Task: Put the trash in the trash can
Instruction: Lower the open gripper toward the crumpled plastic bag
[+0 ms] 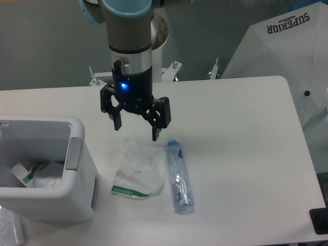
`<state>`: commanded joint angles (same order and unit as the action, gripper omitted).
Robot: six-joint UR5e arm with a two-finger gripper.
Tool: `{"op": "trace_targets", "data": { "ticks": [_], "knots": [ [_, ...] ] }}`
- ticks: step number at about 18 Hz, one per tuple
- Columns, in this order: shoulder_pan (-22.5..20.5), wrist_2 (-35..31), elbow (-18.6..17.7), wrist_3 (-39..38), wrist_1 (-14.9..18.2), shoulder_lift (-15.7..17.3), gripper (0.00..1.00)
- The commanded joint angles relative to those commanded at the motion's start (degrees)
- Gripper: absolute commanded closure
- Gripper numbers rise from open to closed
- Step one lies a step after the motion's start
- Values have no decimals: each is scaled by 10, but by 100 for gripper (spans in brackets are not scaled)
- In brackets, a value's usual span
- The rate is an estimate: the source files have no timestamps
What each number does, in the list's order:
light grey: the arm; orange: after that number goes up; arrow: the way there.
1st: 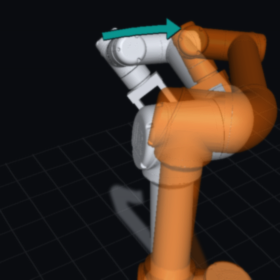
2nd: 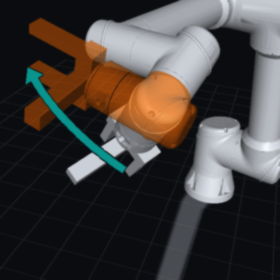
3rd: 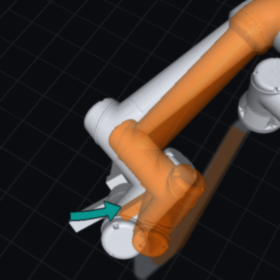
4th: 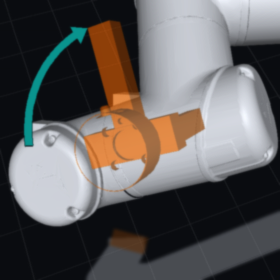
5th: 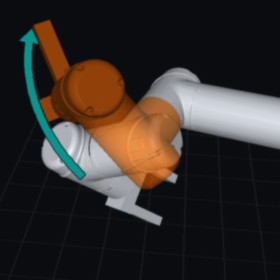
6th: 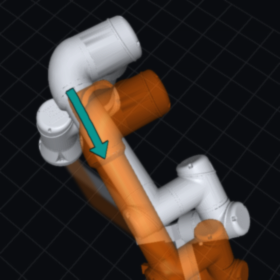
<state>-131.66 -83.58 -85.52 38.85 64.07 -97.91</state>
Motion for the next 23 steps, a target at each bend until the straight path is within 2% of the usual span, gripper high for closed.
{"op": "trace_targets", "data": {
  "ticks": [6, 8, 12, 17, 23],
  "knots": [
    [2, -23, -2, 2, -23, -9, 0],
    [2, -21, -12, -3, -67, -14, 0],
    [0, -22, -97, -11, -177, -2, 0],
    [-8, -23, -131, 10, -183, -4, 0],
    [-7, -47, -206, 176, -179, -2, 0]
  ]
}}
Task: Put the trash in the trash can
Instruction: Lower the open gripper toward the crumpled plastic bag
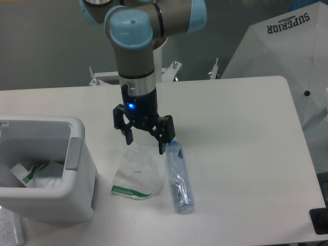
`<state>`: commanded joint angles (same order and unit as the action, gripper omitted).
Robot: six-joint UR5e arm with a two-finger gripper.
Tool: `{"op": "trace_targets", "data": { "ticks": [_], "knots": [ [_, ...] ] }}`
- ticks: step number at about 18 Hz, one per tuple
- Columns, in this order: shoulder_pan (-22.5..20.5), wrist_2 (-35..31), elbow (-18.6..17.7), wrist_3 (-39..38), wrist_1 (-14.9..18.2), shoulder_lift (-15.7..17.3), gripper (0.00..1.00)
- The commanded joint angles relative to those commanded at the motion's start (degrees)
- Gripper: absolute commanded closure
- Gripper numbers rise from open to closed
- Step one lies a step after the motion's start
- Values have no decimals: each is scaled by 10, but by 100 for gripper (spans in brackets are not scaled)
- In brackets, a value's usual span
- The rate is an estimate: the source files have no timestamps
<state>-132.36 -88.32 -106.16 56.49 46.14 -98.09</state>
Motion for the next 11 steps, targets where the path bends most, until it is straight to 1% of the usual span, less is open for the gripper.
{"op": "trace_targets", "data": {
  "ticks": [3, 6, 9, 11],
  "knots": [
    [3, -16, -24, 64, 1, -8, 0],
    [7, -56, -47, 116, 3, -23, 0],
    [24, -59, -62, 127, 2, -39, 0],
    [26, -60, -70, 126, -3, -49, 0]
  ]
}}
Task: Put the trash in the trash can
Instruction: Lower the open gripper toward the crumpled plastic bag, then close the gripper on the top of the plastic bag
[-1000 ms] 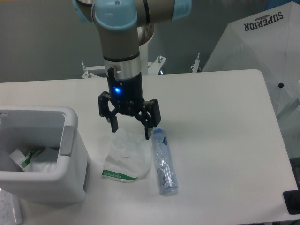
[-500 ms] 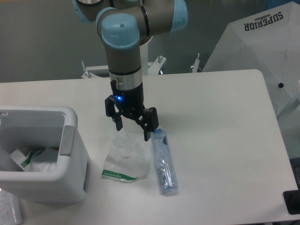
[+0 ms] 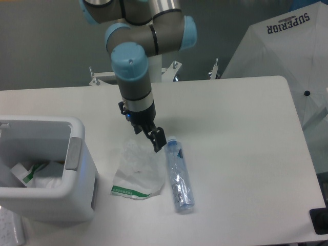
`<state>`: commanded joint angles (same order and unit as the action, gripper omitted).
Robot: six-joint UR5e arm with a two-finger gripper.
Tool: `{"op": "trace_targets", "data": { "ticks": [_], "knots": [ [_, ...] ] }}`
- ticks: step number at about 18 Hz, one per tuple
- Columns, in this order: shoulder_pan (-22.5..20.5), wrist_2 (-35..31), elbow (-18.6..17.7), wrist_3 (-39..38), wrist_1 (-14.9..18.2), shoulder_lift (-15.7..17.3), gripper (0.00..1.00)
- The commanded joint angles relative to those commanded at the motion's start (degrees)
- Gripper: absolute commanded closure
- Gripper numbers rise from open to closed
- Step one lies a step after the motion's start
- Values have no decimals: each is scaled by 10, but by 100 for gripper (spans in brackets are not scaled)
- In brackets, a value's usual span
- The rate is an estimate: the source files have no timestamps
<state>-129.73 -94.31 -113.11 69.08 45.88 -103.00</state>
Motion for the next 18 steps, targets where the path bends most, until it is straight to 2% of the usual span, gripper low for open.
{"op": "trace_targets", "data": {
  "ticks": [5, 18],
  "knots": [
    [16, -2, 0, -6, -3, -33, 0],
    [40, -1, 2, -54, -4, -65, 0]
  ]
}}
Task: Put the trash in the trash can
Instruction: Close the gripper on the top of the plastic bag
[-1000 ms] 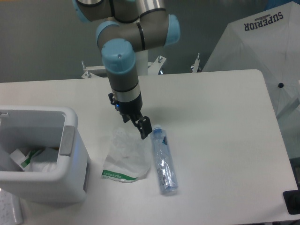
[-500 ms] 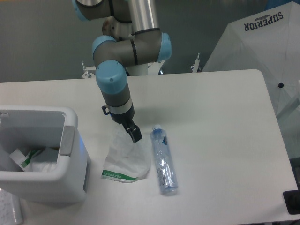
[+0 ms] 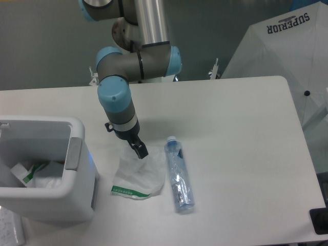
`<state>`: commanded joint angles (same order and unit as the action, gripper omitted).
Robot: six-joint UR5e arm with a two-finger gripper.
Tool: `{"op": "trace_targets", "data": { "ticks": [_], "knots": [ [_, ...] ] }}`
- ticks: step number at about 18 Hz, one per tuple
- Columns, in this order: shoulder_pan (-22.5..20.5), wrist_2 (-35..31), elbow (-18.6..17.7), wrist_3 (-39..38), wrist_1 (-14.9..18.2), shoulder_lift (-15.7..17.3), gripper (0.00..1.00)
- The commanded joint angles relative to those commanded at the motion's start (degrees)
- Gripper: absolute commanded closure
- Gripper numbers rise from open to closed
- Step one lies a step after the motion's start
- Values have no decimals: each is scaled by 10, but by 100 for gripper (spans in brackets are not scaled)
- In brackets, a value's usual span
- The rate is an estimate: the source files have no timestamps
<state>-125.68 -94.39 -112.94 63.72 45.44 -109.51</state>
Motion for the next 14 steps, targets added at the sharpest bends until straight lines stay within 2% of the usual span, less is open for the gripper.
{"op": "trace_targets", "data": {
  "ticks": [4, 7, 10, 14],
  "knots": [
    [0, 0, 6, -2, 0, -6, 0],
    [0, -1, 14, -3, -1, -14, 10],
    [0, -1, 19, -2, 0, -16, 31],
    [0, -1, 31, -2, 3, -13, 80]
  ]
}}
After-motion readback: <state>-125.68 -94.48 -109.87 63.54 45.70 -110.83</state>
